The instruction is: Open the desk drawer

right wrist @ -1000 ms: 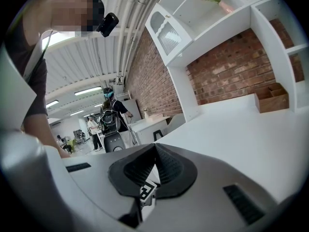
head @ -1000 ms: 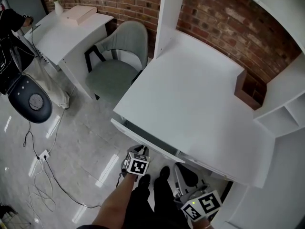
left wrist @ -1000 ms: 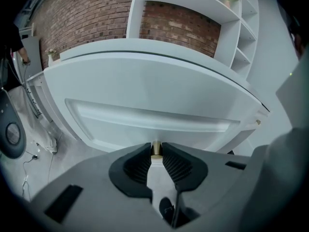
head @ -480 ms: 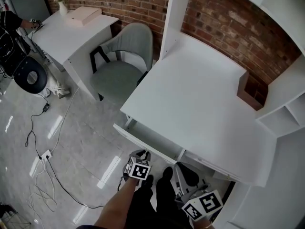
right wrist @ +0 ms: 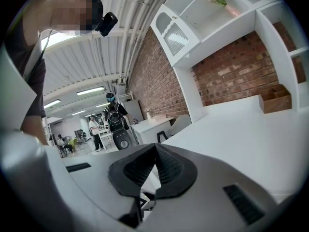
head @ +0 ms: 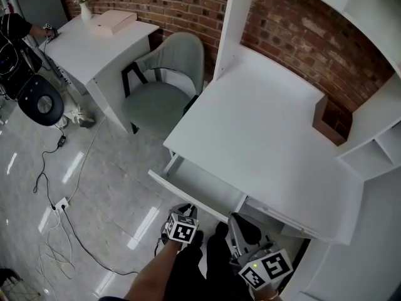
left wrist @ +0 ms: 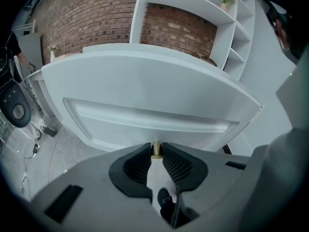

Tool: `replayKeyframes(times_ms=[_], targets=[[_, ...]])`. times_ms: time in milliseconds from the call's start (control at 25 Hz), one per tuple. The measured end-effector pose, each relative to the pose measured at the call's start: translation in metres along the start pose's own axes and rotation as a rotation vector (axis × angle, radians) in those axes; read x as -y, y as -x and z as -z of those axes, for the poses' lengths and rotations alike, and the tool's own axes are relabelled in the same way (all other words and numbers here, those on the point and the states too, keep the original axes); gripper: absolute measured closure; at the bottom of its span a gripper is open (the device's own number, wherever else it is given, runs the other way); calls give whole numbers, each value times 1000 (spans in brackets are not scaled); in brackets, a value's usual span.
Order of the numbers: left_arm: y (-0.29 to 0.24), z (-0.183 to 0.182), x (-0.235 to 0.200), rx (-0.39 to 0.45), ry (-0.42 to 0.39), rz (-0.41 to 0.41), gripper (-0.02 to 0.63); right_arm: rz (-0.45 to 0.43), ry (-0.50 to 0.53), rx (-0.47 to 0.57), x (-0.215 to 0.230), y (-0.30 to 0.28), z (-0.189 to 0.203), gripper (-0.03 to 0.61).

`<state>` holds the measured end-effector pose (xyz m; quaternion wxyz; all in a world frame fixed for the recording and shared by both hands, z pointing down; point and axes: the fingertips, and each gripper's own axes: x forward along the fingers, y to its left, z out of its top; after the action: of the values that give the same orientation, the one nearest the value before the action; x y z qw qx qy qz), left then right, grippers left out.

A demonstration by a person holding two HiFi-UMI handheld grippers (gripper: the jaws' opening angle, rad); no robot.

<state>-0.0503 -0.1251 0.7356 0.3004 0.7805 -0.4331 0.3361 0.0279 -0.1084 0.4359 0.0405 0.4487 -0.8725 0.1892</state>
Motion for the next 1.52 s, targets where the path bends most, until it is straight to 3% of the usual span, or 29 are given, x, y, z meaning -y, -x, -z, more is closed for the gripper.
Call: replayKeyframes(times_ms=[1080, 1360, 1520], targets=[[29, 42, -1, -28, -1, -25, 535, -5, 22, 35, -31, 20, 2, 574], [45, 37, -1, 16, 62, -15, 535, 6, 26, 42, -37, 24, 2, 574], [67, 45, -5, -17, 119, -25, 535, 0, 26, 40, -42, 22, 4, 574]])
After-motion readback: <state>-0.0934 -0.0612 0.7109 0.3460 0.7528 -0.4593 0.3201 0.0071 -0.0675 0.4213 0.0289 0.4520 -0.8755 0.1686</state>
